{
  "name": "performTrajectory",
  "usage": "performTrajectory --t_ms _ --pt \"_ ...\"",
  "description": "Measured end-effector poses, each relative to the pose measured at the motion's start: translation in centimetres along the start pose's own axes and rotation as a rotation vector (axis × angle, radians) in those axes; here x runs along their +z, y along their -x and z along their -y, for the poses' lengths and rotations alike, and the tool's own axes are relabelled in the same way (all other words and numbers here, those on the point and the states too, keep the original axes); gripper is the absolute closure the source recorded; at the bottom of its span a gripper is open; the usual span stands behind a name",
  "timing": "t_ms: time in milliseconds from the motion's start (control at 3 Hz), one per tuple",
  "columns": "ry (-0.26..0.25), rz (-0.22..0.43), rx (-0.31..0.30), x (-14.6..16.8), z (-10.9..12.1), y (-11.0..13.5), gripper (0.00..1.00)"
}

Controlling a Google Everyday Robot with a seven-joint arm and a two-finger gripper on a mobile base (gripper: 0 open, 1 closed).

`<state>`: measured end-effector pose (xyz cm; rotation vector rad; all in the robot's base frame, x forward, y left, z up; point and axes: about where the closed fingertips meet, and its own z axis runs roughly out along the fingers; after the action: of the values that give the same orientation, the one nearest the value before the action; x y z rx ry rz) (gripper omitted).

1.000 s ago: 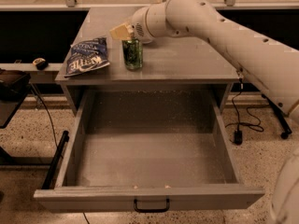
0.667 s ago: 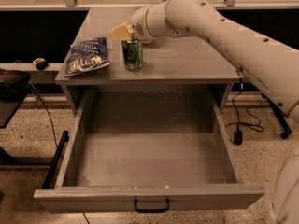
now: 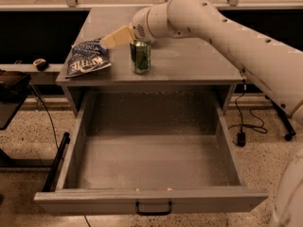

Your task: Place green can into top drawer

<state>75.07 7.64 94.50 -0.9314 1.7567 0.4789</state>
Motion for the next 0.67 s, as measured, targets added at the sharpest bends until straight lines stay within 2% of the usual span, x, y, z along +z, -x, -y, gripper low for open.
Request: performTrajectory --t_ms 333,667 --pt "-0.006 -0.008 0.008 -0.8 -0.2 -0.5 0.00" --pt "-0.044 -0.022 0.020 -3.1 -0.2 -1.4 0.00"
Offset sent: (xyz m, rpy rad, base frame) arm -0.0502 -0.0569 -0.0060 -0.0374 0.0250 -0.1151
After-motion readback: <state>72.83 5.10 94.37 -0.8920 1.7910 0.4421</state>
